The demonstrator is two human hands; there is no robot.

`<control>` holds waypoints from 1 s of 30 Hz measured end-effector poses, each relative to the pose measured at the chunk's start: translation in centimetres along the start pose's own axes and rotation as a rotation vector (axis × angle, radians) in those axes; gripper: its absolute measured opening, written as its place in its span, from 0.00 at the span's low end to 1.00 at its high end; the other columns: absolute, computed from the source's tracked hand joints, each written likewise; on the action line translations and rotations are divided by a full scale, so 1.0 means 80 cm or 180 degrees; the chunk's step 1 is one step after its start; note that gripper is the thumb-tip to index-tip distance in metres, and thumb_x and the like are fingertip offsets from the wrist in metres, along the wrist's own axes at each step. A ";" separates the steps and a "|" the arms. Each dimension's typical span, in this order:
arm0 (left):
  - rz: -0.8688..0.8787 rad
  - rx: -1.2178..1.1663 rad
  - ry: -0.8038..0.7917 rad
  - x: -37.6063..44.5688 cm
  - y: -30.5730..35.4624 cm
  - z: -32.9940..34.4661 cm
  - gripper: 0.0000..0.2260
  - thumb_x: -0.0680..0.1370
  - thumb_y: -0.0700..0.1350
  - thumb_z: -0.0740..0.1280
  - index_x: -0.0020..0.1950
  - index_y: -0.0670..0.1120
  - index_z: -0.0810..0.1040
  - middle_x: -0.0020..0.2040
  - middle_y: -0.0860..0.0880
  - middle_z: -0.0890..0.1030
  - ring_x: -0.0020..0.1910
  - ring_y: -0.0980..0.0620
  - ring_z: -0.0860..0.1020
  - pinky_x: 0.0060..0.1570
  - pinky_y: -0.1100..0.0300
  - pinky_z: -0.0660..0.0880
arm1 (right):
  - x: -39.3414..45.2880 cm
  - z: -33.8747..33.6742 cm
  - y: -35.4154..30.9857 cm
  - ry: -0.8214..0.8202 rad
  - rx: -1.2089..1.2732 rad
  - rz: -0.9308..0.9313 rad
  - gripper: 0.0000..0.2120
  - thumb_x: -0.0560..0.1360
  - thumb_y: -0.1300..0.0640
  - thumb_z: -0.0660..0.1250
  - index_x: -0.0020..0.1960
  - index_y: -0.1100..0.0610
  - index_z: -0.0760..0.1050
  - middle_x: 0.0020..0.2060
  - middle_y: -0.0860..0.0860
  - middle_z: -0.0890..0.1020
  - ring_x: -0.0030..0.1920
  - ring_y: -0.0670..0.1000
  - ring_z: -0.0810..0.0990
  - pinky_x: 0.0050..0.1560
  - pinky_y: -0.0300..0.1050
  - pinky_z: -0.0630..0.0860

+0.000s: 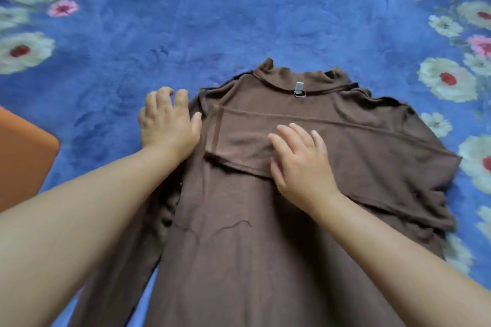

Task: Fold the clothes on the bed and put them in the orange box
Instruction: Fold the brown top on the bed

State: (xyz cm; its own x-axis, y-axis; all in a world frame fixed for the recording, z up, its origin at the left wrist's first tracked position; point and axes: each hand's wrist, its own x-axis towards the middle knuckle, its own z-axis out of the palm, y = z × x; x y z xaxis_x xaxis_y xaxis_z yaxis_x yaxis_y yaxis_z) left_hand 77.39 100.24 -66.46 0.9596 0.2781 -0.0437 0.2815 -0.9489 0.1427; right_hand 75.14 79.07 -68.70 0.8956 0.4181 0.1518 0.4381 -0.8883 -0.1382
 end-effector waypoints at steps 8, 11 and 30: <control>-0.1046 -0.1045 -0.1287 -0.153 -0.109 -0.003 0.24 0.75 0.53 0.67 0.66 0.41 0.68 0.62 0.42 0.75 0.62 0.42 0.72 0.55 0.54 0.69 | -0.111 0.014 -0.119 -0.1414 0.0042 0.0159 0.26 0.71 0.47 0.51 0.60 0.55 0.78 0.62 0.55 0.77 0.62 0.57 0.77 0.56 0.61 0.72; -0.1352 -0.1984 -0.1791 -0.215 -0.133 0.000 0.17 0.74 0.49 0.69 0.60 0.44 0.73 0.54 0.48 0.79 0.56 0.47 0.77 0.50 0.59 0.71 | -0.120 0.015 -0.128 -0.1714 0.0046 0.0312 0.27 0.78 0.48 0.43 0.76 0.54 0.53 0.76 0.53 0.51 0.76 0.54 0.50 0.72 0.59 0.48; -0.1799 -0.4558 -0.2067 -0.187 -0.181 -0.153 0.08 0.79 0.35 0.56 0.45 0.41 0.74 0.29 0.44 0.79 0.24 0.51 0.78 0.27 0.61 0.75 | -0.142 -0.110 -0.154 -0.2163 0.1483 0.1649 0.16 0.80 0.57 0.56 0.67 0.57 0.71 0.64 0.51 0.76 0.62 0.51 0.74 0.57 0.36 0.65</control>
State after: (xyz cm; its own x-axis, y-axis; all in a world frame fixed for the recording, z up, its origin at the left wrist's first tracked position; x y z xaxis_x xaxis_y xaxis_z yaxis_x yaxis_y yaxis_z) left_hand 58.99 111.62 -55.76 0.6864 0.0633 -0.7245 0.6945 0.2383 0.6789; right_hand 58.88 83.61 -60.10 0.7755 0.1470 -0.6139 -0.1673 -0.8899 -0.4244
